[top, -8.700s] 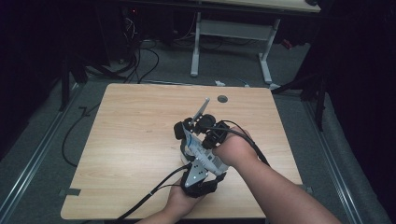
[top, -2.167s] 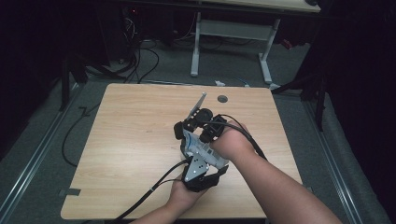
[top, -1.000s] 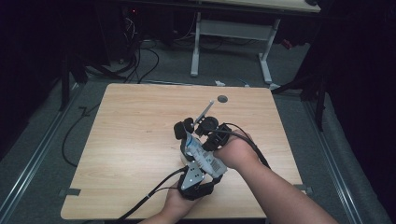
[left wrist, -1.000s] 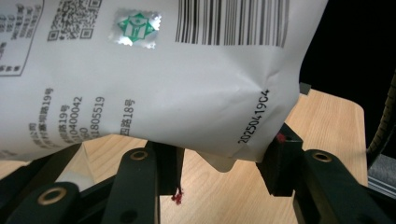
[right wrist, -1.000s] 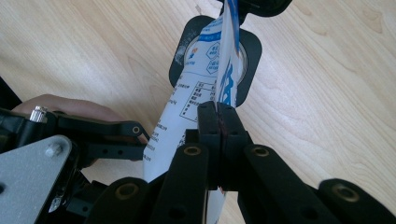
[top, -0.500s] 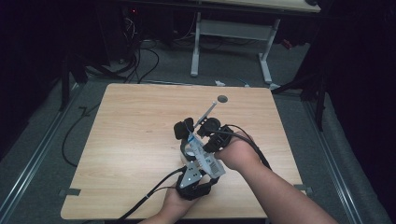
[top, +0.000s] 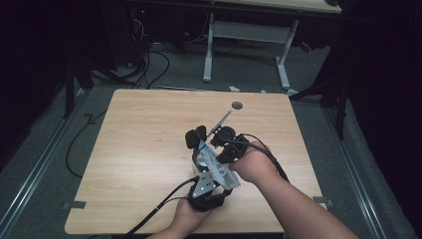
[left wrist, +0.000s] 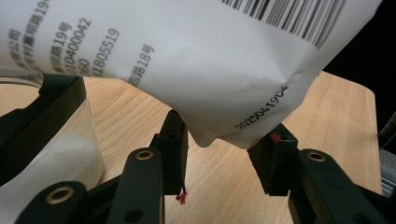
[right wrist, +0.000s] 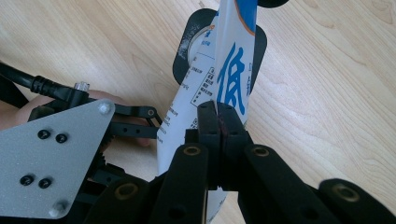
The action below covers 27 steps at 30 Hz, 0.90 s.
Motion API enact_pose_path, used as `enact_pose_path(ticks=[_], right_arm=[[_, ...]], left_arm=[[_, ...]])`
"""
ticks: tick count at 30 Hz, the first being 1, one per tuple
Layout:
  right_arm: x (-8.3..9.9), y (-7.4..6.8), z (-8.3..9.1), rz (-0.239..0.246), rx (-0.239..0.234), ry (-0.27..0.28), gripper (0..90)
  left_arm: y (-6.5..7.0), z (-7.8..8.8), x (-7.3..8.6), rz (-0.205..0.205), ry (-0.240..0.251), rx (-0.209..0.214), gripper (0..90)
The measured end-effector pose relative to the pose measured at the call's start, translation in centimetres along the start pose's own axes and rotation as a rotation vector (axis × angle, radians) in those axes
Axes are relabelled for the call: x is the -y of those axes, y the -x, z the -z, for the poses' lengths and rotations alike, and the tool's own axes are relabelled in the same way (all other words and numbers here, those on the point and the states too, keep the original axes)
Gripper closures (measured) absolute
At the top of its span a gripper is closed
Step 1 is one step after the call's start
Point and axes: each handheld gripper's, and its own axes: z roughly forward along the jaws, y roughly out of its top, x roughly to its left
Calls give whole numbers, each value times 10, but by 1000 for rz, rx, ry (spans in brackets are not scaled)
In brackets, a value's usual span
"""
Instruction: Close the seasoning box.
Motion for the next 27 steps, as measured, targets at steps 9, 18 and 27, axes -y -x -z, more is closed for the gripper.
enact_pose_path(ticks=[9,18,27], right_arm=[[2,1,0,-9,1,2,899],[5,3,-2,-7,3,11,900],[8,6,-1,-13,7,21,900]], left_arm=[[-2,-2,1,7,-16,-1,603],[2,1,2,-15,-19,21,542],[2,7,5,-31,-36,38,441]])
